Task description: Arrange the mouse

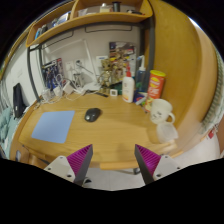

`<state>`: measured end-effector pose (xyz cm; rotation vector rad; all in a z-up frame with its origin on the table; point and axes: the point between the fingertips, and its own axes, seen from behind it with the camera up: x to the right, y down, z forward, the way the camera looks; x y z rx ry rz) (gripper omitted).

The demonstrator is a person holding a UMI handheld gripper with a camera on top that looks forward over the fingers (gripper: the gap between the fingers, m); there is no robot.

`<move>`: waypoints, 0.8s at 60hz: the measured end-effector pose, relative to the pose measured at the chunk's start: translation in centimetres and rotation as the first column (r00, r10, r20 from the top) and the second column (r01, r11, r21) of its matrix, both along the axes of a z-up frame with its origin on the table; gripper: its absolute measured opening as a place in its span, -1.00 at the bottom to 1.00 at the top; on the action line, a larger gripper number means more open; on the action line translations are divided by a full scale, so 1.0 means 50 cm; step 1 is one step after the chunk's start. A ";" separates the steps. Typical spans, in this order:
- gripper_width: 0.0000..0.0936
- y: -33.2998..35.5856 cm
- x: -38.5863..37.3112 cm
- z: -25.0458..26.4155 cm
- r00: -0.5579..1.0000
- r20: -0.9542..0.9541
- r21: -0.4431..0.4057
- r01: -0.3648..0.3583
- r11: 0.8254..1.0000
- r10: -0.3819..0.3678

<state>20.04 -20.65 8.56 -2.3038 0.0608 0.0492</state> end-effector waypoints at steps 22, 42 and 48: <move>0.84 0.268 -0.169 -0.161 1.000 0.007 -0.079 -0.017 0.997 0.018; 0.70 0.466 -0.228 -0.200 0.998 0.068 -0.093 -0.011 0.996 0.018; 0.19 0.489 -0.256 -0.199 0.997 0.057 -0.096 -0.039 0.995 0.045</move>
